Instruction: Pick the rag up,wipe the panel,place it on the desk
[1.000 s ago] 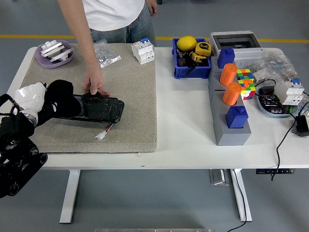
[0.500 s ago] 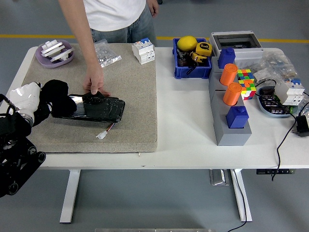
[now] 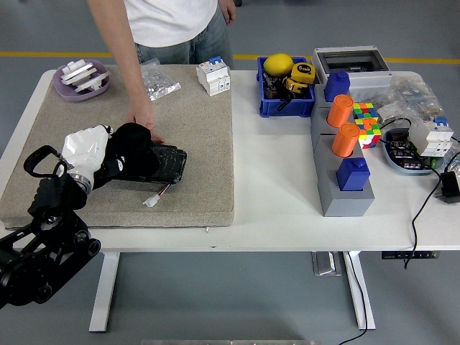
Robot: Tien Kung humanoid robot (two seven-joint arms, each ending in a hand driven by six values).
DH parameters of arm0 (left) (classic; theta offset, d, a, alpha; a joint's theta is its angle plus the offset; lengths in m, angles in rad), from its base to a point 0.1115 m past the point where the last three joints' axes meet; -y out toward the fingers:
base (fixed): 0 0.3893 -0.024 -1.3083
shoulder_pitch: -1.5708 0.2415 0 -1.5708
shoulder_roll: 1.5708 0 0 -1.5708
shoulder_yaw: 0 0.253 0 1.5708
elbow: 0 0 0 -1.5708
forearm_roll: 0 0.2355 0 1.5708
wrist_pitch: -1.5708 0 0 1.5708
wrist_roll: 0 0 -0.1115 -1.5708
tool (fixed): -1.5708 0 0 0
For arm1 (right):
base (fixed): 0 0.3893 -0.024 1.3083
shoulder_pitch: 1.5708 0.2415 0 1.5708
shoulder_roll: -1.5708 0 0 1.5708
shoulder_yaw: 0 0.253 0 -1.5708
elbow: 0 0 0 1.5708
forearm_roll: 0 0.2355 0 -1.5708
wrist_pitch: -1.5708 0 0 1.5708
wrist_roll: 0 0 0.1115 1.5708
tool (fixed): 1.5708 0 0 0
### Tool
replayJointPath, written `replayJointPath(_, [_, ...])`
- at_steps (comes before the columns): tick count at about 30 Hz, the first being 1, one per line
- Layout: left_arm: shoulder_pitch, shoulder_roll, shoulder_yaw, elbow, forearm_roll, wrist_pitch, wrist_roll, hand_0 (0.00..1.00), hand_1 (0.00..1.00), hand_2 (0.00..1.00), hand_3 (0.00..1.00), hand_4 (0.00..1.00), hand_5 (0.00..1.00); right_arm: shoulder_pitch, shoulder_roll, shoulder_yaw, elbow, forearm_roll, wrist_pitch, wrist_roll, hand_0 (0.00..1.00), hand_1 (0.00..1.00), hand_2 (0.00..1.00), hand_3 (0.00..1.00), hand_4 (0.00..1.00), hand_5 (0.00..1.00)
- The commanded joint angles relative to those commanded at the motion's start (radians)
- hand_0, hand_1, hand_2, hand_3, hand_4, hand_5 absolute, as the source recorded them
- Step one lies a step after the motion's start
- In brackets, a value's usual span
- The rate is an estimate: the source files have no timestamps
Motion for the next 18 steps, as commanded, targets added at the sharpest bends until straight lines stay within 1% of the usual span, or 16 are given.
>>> replayJointPath(2, [0.0,-0.012,0.026,-0.014,-0.002,0.0,0.003,0.259,0.371,0.524,0.522,0.479,0.002,0.0,0.0,0.0,0.0,0.0,0.001,0.0,0.768,0.596,0.612,0.568,0.998,0.51])
replayJointPath(9, [-0.007,-0.033,0.095,-0.053,-0.008,-0.002,0.012,0.258,0.369,0.524,0.521,0.478,0.002,0.0,-0.001,0.002,-0.001,0.016,0.003,0.001,0.768,0.596,0.612,0.569,0.998,0.511])
replayJointPath(14, [-0.005,-0.05,0.125,-0.082,-0.003,-0.001,0.021,0.258,0.369,0.524,0.521,0.478,0.002,-0.001,-0.001,0.001,-0.003,0.023,0.005,0.001,0.768,0.596,0.612,0.569,0.998,0.511])
replayJointPath(18, [-0.007,-0.056,0.137,-0.098,-0.003,-0.002,0.025,0.257,0.368,0.524,0.521,0.477,0.002,0.001,0.0,-0.001,-0.003,0.021,0.005,0.002,0.768,0.596,0.613,0.569,0.998,0.511])
